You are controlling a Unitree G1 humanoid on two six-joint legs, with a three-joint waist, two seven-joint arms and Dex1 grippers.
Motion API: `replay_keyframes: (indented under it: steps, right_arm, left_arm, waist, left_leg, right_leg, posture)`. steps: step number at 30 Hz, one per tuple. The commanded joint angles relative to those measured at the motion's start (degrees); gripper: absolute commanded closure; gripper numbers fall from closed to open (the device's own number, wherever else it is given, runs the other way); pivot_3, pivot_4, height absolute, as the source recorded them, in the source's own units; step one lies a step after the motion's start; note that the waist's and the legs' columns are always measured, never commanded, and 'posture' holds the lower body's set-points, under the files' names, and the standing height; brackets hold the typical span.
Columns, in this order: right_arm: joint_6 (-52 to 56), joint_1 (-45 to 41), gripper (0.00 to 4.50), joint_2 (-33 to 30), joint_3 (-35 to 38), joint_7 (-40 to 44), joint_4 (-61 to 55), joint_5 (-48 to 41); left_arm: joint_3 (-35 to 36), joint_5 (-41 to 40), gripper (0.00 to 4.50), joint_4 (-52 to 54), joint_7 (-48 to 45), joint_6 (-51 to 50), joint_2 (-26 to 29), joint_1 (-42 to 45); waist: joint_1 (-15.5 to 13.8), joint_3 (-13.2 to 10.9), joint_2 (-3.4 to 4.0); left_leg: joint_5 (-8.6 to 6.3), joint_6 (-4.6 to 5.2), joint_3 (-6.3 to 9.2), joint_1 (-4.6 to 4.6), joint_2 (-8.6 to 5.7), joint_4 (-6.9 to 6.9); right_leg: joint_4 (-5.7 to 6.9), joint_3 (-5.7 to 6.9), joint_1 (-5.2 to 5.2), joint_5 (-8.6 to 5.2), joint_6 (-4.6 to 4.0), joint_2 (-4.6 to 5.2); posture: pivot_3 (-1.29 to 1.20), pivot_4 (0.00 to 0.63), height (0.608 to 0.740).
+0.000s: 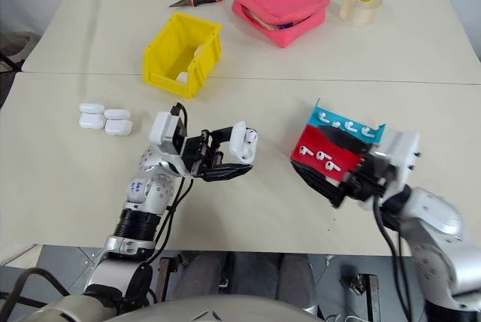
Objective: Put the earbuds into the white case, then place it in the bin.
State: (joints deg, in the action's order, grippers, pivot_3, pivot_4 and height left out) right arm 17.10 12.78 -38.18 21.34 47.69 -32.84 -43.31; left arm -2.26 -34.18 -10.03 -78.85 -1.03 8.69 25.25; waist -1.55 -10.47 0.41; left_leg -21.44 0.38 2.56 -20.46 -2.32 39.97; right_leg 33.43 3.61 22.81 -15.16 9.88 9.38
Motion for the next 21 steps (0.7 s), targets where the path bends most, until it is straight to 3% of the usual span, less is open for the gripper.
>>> replay_keyframes:
  steps: [1, 5, 10, 14, 21]
  right_arm:
    - [-10.3, 7.5, 0.03, -2.4, 9.6, 8.6, 7.3, 7.7]
    - [-15.5, 10.7, 0.03, -3.3, 14.4, 12.2, 14.5, 10.3]
    - [-17.1, 7.1, 0.03, -4.9, 15.3, 12.1, 20.3, 11.6]
    - [-11.8, 1.0, 0.03, -9.6, 11.7, 11.9, 20.9, 11.9]
    - [7.3, -16.8, 0.03, -25.4, -1.8, 10.7, 26.0, 16.5]
  left_arm:
    - [1.0, 0.7, 1.7, 0.6, -1.8, 5.1, 0.7, -1.3]
    - [1.2, 0.5, 1.7, 1.4, -1.2, 6.2, 1.1, -2.1]
    - [1.6, 0.4, 1.7, 1.8, -0.1, 6.7, 1.4, -2.5]
    - [1.0, 0.2, 1.7, 2.3, 0.1, 6.6, 1.2, -2.6]
    - [0.0, 0.6, 1.7, 2.8, 0.9, 6.8, 0.2, -2.9]
  waist:
    - [-0.1, 0.0, 0.0]
    - [0.0, 0.0, -0.02]
    - [0.4, 0.0, 0.01]
    - [0.2, 0.0, 0.04]
    - [0.0, -0.1, 0.13]
  left_leg:
    - [-0.01, 0.01, -0.01, 0.0, -0.01, 0.01]
    - [-0.03, 0.06, -0.02, 0.07, 0.0, 0.02]
    - [-0.02, 0.02, -0.09, 0.22, 0.08, 0.0]
    - [-0.01, 0.01, -0.09, 0.23, 0.08, 0.03]
    - [-0.02, -0.01, -0.01, 0.17, 0.07, 0.07]
  right_leg:
    - [-0.01, 0.0, -0.01, 0.0, 0.01, 0.0]
    - [-0.05, -0.01, -0.13, 0.01, 0.01, 0.0]
    - [0.0, -0.06, -0.17, 0.01, 0.02, -0.01]
    - [0.0, -0.08, -0.18, 0.01, 0.02, 0.0]
    - [-0.06, -0.03, -0.17, 0.01, 0.01, 0.03]
  posture:
    - [0.0, 0.15, 0.74]
    - [0.0, 0.15, 0.74]
    - [0.0, 0.15, 0.74]
    - [0.0, 0.15, 0.74]
    - [0.0, 0.15, 0.74]
